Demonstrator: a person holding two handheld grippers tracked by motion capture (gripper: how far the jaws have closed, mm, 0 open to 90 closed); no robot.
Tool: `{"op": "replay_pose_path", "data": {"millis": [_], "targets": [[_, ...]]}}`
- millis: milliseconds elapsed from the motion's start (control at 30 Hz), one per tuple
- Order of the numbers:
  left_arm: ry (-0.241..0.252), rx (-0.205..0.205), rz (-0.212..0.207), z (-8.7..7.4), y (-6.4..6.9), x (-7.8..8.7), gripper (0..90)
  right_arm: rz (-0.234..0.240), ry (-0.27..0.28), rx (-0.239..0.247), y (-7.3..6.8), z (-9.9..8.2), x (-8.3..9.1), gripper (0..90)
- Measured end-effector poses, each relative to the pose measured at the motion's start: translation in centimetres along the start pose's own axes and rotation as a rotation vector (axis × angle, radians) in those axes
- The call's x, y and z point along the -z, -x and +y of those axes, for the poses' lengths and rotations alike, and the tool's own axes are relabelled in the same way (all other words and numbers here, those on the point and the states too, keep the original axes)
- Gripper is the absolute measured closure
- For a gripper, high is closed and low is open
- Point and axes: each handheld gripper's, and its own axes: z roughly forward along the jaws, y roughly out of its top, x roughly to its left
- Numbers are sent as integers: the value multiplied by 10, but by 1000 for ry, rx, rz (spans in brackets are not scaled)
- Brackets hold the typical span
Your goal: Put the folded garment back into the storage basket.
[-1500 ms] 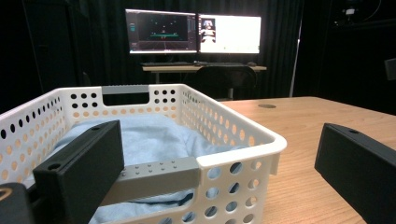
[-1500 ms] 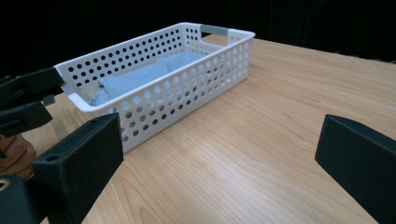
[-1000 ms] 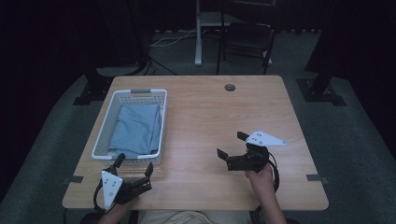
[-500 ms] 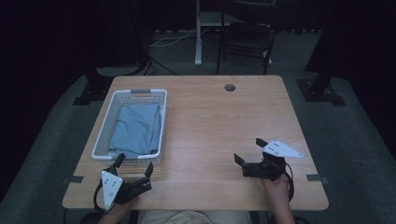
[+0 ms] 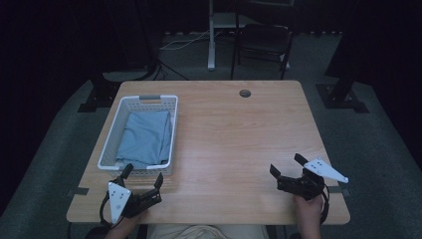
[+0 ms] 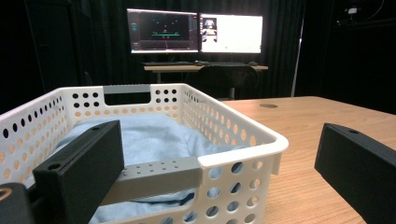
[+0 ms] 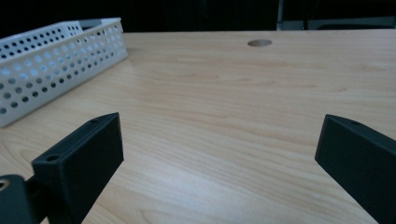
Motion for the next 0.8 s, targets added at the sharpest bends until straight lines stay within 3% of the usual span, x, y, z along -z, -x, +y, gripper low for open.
{"op": "replay_pose_path", "data": {"millis": [300,467,600,800], "targets": [[1,1,1,0,0,0,26,-49,3,11,1,-9,3,8],[3,1,1,0,0,0,27,-104,11,27,-1,-13,9,7],[2,1,1,0,0,0,27,-93,24,17,-1,-15,10,7],[2,1,0,0,0,0,26,-141,16,54,-6,-16,6,7]]}}
